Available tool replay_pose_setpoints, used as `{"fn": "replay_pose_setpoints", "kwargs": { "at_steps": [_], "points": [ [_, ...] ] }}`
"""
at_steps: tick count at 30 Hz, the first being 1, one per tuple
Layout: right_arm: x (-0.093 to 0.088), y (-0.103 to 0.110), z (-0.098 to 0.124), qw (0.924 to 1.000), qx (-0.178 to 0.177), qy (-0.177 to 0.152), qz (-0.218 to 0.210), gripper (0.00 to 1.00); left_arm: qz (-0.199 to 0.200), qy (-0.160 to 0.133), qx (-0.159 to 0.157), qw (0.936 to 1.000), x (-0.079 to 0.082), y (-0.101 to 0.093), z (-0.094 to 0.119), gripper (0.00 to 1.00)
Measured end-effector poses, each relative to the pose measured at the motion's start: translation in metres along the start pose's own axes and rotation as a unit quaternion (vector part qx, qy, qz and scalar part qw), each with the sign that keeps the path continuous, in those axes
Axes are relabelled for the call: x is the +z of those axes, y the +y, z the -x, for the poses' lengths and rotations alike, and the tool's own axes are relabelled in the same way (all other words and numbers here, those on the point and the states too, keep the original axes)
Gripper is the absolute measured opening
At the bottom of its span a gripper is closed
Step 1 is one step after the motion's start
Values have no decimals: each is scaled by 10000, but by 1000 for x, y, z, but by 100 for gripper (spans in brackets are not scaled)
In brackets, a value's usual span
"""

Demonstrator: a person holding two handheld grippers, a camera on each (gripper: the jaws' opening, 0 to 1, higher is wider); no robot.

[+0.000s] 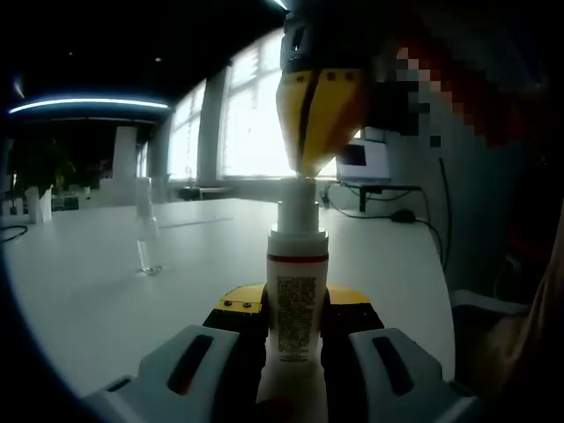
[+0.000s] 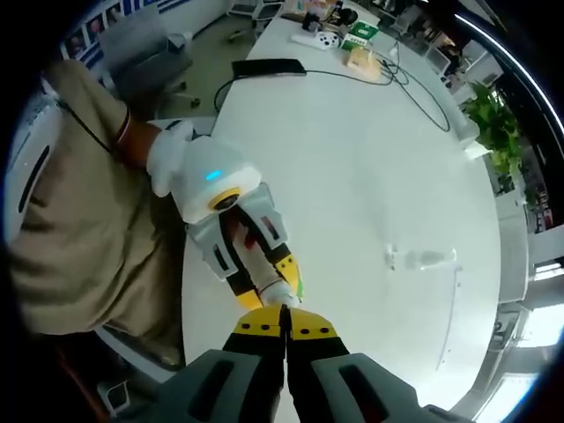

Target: Clamp pump bottle remove cover press pump head put on cover

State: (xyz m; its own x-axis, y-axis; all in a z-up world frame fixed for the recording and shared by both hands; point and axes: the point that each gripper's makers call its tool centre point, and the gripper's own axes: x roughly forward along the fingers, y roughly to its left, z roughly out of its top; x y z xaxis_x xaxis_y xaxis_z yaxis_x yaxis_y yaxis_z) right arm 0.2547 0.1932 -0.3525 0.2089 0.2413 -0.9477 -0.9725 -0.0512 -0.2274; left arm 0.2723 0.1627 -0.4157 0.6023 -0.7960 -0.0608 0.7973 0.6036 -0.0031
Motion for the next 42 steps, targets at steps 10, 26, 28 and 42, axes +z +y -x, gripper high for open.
{"fn": "replay_pose_setpoints", "kwargs": {
  "at_steps": [10,26,28,42],
  "points": [
    [0,0,0,9999,-39,52,97,0,-5,-5,-2,10000,0,0,0,14],
    [0,1,0,9999,-23,79,134,0,-17,-7,4,10000,0,1,0,14],
    [0,0,-1,9999,-15,85,100,0,-17,-6,5,10000,0,0,0,14],
    [-3,5,-6,9999,44,122,-21,0,-21,-7,6,10000,0,-1,0,14]
  ]
}}
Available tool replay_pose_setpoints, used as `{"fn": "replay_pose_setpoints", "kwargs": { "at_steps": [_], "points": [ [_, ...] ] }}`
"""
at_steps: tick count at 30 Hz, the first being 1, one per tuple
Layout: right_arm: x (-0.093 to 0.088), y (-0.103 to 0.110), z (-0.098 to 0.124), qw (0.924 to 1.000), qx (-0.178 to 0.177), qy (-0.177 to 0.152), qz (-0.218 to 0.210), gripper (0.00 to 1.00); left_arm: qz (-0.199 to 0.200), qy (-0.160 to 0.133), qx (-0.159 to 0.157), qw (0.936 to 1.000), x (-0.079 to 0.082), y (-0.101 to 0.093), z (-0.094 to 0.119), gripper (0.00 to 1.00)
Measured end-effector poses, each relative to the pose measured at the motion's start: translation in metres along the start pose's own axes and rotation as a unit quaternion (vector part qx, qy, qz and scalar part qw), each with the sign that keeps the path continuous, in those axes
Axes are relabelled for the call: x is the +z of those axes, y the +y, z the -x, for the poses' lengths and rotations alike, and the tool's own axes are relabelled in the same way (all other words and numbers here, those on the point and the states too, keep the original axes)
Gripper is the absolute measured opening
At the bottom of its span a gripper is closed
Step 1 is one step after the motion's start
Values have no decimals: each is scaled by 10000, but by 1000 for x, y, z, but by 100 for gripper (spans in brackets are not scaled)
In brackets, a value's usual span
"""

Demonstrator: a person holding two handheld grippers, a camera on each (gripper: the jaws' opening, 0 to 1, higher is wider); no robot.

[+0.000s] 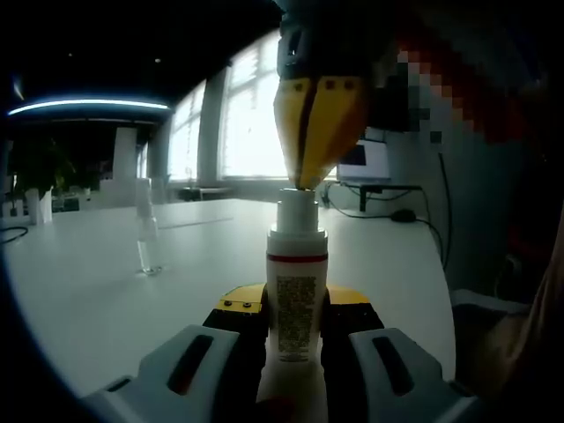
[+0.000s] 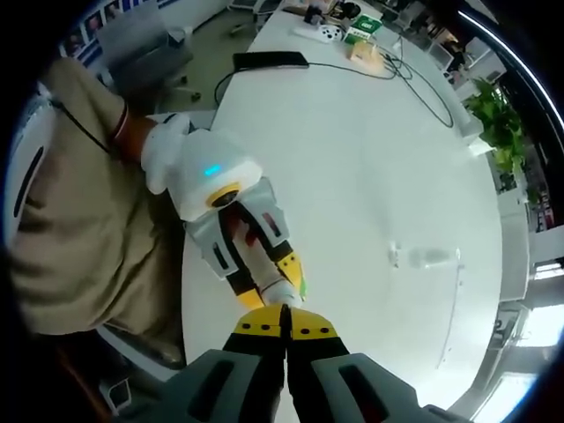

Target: Clamp pump bottle remove cover press pump head put on cover

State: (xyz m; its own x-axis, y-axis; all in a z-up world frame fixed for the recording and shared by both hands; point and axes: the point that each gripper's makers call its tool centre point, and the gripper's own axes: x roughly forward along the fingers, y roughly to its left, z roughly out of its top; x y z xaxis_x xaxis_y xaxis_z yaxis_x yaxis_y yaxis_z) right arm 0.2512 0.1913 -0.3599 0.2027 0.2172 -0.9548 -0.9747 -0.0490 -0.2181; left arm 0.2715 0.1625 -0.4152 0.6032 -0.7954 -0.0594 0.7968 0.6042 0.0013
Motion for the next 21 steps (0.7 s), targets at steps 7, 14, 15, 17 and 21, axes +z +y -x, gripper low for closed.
{"fn": "replay_pose_setpoints", "kwargs": {
  "at_steps": [7,14,15,17,21],
  "points": [
    [0,1,0,10000,13,-21,11,0,1,2,-4,10000,0,0,0,14],
    [1,1,0,10000,-21,-1,71,0,3,5,2,10000,0,1,0,14],
    [1,1,0,10000,-24,0,71,0,3,5,2,10000,0,0,0,14],
    [1,1,0,10000,-30,-2,78,0,3,5,2,10000,0,1,0,14],
    [1,1,0,10000,-26,-1,82,0,2,3,5,10000,-1,2,0,14]
  ]
}}
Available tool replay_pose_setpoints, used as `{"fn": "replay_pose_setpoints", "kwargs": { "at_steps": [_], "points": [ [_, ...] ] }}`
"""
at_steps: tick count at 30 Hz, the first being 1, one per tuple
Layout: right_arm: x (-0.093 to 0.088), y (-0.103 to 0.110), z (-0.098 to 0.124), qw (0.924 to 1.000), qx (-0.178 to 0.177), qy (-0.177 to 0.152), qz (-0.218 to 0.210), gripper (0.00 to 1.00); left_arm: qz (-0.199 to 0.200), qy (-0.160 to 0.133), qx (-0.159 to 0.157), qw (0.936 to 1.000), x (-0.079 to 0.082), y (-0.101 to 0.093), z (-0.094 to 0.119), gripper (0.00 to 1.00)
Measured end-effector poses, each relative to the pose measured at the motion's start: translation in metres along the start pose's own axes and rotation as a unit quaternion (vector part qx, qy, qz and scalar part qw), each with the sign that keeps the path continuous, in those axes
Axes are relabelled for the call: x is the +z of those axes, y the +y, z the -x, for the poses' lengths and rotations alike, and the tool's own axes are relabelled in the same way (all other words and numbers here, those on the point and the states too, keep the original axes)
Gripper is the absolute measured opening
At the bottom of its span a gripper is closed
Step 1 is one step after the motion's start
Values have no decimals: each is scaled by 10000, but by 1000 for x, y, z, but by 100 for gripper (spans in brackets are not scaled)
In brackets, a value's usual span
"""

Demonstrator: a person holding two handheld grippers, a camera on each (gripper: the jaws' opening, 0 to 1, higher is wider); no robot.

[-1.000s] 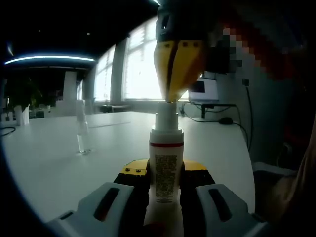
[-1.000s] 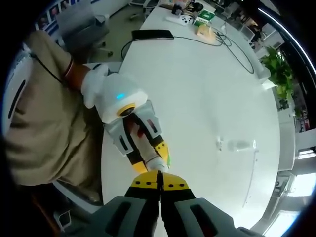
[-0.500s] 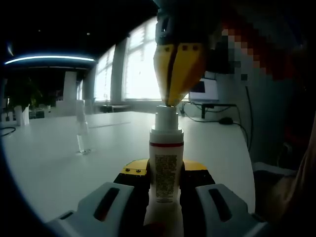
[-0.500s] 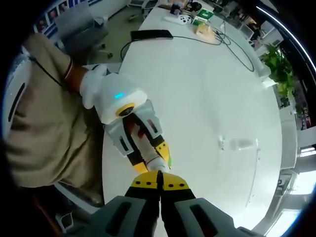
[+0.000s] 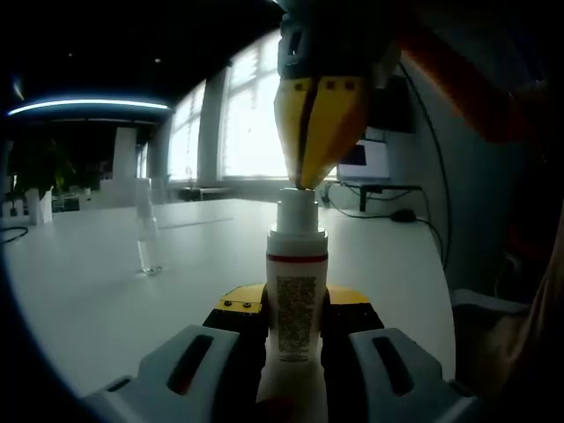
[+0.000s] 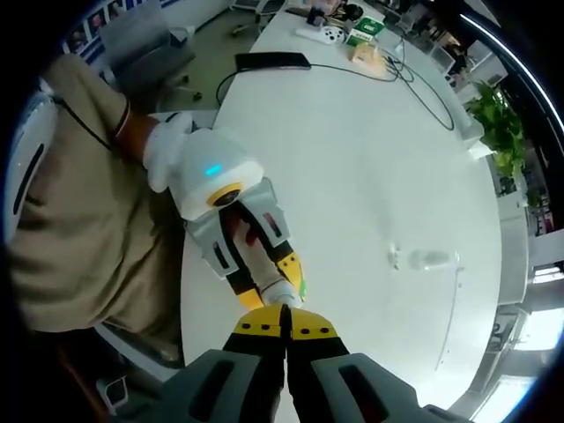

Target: Clamp pump bottle remove cover press pump head put on cover

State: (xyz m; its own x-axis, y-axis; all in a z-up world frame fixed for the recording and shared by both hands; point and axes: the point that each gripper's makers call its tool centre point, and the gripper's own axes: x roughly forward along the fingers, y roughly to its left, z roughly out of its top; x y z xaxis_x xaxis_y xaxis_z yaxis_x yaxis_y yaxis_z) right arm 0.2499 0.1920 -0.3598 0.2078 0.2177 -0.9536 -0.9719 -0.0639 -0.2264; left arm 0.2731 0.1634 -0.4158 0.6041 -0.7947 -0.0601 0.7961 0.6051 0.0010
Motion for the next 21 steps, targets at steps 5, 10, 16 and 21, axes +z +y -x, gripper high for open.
{"fn": "replay_pose_setpoints", "kwargs": {
  "at_steps": [5,10,16,21],
  "points": [
    [2,-2,5,9999,-68,11,150,0,2,0,-2,10000,0,0,0,14],
    [2,-3,6,9997,-110,17,196,0,4,2,-3,10000,1,-1,0,14],
    [2,-3,6,9997,-152,19,192,0,8,4,-3,10000,0,0,0,14],
    [2,-4,5,9997,-146,10,188,0,14,5,-1,10000,0,-1,0,14]
  ]
}}
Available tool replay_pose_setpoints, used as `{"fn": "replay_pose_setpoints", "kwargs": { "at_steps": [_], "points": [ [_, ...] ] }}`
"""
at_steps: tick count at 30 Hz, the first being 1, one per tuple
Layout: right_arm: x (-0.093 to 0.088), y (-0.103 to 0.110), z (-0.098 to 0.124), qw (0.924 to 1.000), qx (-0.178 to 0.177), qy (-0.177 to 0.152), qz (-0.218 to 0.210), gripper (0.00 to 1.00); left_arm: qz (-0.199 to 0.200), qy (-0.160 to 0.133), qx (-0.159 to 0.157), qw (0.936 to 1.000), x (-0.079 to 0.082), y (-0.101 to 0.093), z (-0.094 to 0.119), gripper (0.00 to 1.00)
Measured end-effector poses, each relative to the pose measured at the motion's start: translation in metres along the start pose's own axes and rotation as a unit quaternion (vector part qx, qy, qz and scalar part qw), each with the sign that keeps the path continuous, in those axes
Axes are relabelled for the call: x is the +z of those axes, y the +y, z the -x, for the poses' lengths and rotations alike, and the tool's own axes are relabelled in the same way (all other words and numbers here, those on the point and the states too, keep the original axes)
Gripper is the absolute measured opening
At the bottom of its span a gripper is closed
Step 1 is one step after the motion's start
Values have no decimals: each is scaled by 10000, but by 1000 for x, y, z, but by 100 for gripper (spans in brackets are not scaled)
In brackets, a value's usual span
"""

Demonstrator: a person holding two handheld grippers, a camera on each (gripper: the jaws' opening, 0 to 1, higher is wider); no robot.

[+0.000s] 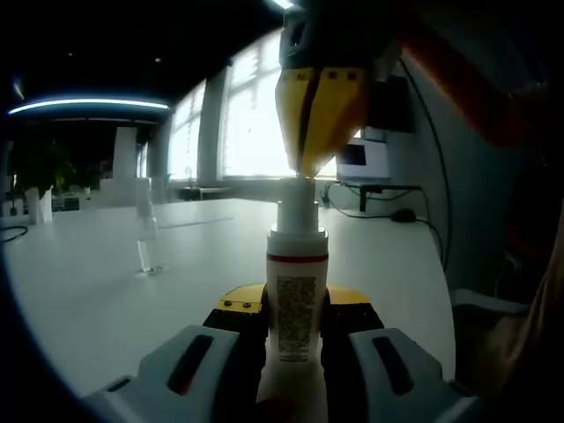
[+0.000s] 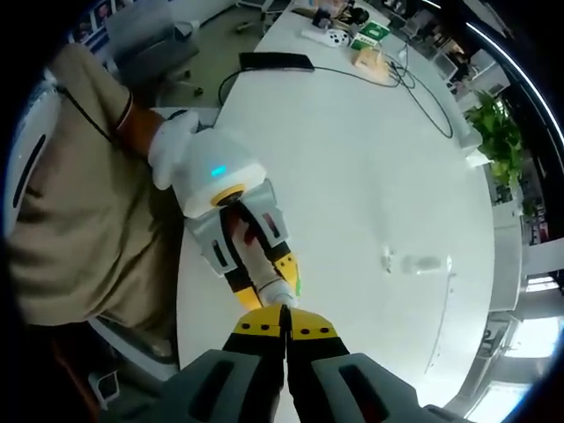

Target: Clamp pump bottle remove cover press pump head put on cover

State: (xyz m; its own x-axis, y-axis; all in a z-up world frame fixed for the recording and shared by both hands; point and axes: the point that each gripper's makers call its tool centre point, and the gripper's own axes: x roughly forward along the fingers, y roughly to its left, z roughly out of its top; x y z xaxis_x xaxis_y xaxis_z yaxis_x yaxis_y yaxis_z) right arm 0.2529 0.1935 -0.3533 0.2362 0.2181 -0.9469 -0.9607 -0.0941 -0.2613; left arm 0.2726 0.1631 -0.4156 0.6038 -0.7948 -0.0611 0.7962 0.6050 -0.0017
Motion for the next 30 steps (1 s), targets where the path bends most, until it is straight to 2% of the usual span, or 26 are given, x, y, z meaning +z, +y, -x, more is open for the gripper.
{"fn": "replay_pose_setpoints", "kwargs": {
  "at_steps": [23,30],
  "points": [
    [-2,0,1,10000,20,15,45,0,-4,-1,7,10000,1,-1,-1,14],
    [-3,3,-2,9999,128,41,-43,0,-9,-1,9,10000,1,-1,-1,14]
  ]
}}
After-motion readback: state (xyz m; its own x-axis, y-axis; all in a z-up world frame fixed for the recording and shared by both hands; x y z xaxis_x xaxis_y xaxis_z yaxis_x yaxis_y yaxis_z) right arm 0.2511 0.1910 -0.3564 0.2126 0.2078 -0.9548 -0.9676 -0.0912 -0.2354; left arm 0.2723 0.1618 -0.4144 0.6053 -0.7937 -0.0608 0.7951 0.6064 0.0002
